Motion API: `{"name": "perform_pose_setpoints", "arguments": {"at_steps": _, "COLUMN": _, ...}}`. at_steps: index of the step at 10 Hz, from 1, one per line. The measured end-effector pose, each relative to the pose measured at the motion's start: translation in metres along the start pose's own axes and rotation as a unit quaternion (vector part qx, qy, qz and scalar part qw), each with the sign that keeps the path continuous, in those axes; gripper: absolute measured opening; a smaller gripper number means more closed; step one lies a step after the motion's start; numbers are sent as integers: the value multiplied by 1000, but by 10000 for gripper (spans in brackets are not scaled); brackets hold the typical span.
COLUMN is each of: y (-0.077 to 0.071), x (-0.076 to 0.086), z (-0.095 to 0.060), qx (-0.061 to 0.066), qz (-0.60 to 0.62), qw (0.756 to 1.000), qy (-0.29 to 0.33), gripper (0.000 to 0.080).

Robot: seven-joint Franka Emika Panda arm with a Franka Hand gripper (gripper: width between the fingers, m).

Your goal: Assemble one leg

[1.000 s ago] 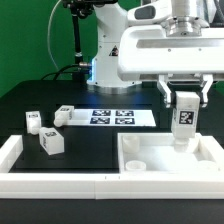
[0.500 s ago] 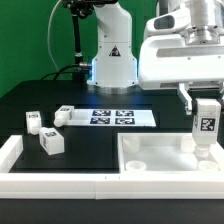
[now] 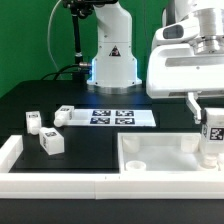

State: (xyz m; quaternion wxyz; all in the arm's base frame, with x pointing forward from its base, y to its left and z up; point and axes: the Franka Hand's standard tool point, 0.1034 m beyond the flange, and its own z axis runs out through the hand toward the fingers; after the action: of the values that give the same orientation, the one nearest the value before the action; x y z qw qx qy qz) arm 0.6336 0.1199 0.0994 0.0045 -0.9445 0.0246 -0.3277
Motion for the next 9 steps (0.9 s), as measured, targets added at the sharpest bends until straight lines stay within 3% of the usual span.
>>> {"name": "perform_pose_setpoints", "arguments": {"at_steps": 9, "y": 5, "x": -3, "z": -2, "qx": -3, "qz": -13, "qw": 1000, "qy": -1, "gripper": 287}}
